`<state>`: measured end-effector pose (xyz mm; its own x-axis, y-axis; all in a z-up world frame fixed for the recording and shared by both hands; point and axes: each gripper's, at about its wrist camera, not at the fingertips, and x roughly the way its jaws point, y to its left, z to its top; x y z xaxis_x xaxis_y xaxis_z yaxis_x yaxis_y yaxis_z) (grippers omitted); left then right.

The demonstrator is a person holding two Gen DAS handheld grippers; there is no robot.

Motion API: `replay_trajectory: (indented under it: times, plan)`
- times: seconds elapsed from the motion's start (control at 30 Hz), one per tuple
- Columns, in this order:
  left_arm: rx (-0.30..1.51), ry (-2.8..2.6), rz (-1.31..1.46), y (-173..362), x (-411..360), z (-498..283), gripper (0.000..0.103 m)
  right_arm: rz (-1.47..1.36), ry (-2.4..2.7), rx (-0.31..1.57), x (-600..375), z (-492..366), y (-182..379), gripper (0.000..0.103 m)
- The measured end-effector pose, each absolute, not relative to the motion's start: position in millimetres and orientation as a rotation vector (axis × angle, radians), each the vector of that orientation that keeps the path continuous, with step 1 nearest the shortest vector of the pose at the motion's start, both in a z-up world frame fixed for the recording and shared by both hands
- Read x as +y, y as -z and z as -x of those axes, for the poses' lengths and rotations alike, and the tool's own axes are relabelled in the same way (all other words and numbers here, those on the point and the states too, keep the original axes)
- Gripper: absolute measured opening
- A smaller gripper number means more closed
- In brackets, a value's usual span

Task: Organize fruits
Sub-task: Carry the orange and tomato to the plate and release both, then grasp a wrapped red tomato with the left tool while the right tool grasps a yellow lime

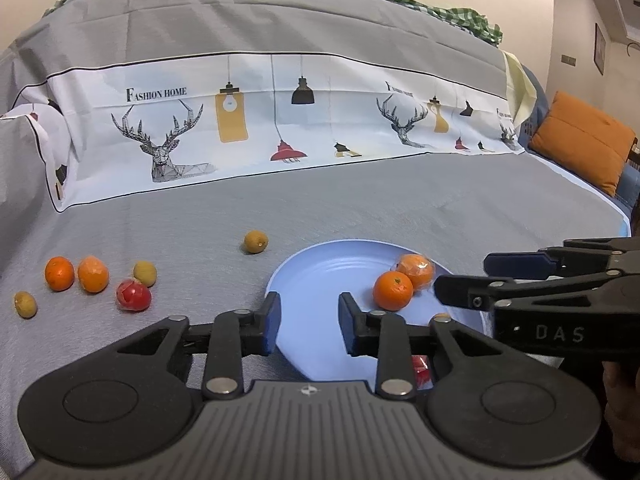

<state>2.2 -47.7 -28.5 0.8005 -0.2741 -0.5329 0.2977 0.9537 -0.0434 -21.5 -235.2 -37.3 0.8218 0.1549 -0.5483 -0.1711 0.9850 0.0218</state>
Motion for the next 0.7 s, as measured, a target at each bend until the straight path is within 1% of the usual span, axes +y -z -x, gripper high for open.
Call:
replay_trajectory:
  times: [0.03, 0.07, 0.1, 0.13, 0.17, 0.2, 0.23, 0.27, 0.53, 0.7]
  plan:
    - [0.565, 0.301, -0.039, 28, -47, -3, 0.031, 0.028, -0.171, 0.573, -235, 22, 36, 0.057]
    - [0.565, 0.294, -0.032, 27, -45, -4, 0.028, 0.025, -0.17, 0.567, -236, 23, 35, 0.055]
    - [0.568, 0.287, -0.024, 27, -44, -5, 0.025, 0.023, -0.169, 0.561, -236, 23, 34, 0.048]
    - [0.571, 0.279, -0.016, 27, -42, -7, 0.024, 0.019, -0.168, 0.555, -237, 23, 32, 0.044]
    - [0.573, 0.271, -0.006, 26, -39, -8, 0.023, 0.013, -0.17, 0.55, -238, 23, 30, 0.036]
    - [0.573, 0.262, 0.005, 26, -36, -10, 0.022, 0.006, -0.172, 0.546, -238, 23, 29, 0.031]
    - [0.572, 0.253, 0.016, 25, -34, -11, 0.021, 0.002, -0.172, 0.543, -238, 23, 27, 0.029]
    - [0.569, 0.243, 0.029, 24, -30, -13, 0.021, -0.002, -0.172, 0.54, -238, 23, 25, 0.025]
    - [0.614, 0.128, 0.197, 24, 8, -33, 0.021, -0.025, -0.185, 0.519, -234, 25, 12, 0.024]
    - [0.626, 0.072, 0.257, 24, 25, -42, 0.021, -0.024, -0.203, 0.523, -226, 23, 9, 0.024]
